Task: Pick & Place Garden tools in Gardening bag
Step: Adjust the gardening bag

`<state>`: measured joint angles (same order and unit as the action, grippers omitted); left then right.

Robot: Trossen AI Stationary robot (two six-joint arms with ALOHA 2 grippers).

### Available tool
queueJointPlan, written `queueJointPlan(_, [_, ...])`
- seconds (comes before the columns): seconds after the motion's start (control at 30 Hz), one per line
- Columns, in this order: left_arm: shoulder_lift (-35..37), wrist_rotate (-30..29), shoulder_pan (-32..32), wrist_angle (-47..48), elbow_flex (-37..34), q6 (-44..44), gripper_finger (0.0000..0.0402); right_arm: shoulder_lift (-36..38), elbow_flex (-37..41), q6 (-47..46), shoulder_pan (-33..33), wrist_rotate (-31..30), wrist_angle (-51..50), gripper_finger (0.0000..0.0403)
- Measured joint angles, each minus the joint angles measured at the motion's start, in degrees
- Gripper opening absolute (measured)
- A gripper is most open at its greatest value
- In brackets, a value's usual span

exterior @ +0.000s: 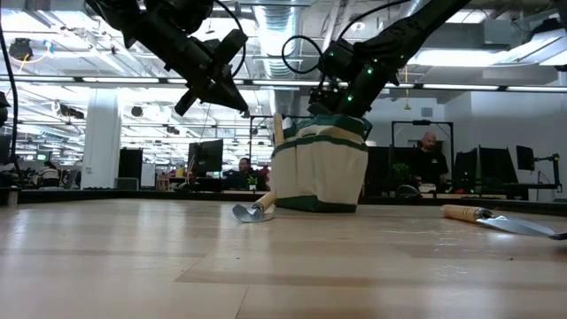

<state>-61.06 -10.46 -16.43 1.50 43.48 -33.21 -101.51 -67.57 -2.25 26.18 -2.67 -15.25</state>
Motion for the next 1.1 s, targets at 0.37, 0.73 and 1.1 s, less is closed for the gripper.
queueJointPlan(0.37, [0.0,0.0,0.0,0.0,0.0,0.3,0.0004,2.5,0.0,-6.4,2.5,-6.0,-4.5,0.0001])
queueJointPlan(0.73, [0.0,0.1,0.0,0.0,0.0,0.4,0.0007,2.8,1.3,-7.7,2.4,-6.2,-3.8,0.0002])
queueJointPlan(1.1, [0.0,0.4,1.2,-0.2,0.0,0.3,0.0007,2.8,2.9,-8.3,2.4,-5.7,-2.4,0.0023])
